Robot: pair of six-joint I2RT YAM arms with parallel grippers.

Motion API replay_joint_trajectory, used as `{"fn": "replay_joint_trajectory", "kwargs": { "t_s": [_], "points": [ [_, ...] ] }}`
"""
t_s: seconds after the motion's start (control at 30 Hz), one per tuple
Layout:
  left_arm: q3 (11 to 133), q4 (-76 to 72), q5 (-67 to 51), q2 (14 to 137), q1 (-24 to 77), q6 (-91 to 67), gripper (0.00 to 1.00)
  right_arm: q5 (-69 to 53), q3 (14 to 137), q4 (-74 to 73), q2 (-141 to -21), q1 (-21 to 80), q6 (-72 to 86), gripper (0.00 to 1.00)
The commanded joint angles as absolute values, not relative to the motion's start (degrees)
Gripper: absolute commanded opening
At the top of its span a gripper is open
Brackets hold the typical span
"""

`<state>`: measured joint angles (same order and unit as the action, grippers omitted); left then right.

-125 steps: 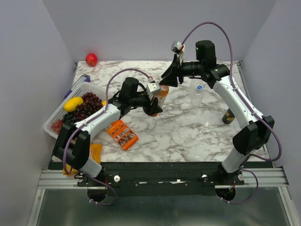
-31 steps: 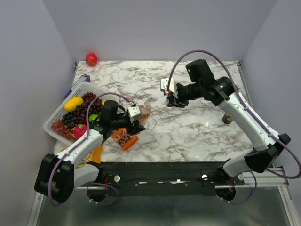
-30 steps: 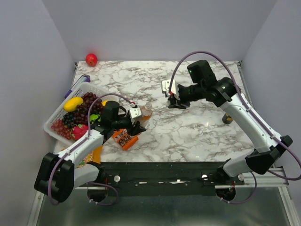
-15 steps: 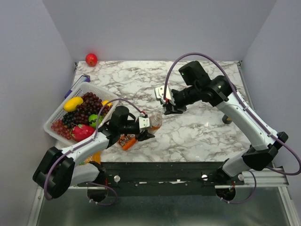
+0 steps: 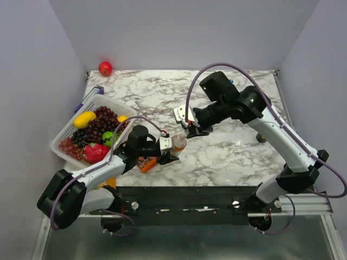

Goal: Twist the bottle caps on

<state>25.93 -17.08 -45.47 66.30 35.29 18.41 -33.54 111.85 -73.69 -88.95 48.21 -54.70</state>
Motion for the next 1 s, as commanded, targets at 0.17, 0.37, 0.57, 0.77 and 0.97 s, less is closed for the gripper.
{"fn": "replay_joint_trajectory", "kwargs": {
  "t_s": [0.17,0.37,0.57,0.77,0.97],
  "points": [
    [23.47,-21.71,-43.86,63.11,35.86,18.45,0.0,-29.36,111.09,-72.6,-91.66,51.77,-53.09,0.36],
    [22.59,-22.67,-43.68,61.96,35.86,17.84,0.0,-28.39,112.24,-72.42,-93.08,52.91,-53.43,0.36],
    [22.15,-23.99,-43.42,61.61,35.86,17.75,0.0,-25.94,110.31,-73.3,-92.99,55.19,-56.95,0.37],
    [21.62,-24.26,-43.07,61.17,35.86,17.67,0.0,-20.32,106.53,-68.38,-91.76,55.28,-57.65,0.36],
    [21.45,-24.35,-42.8,61.08,35.86,17.84,0.0,-18.81,105.56,-66.71,-91.32,55.28,-58.18,0.36]
  ]
}}
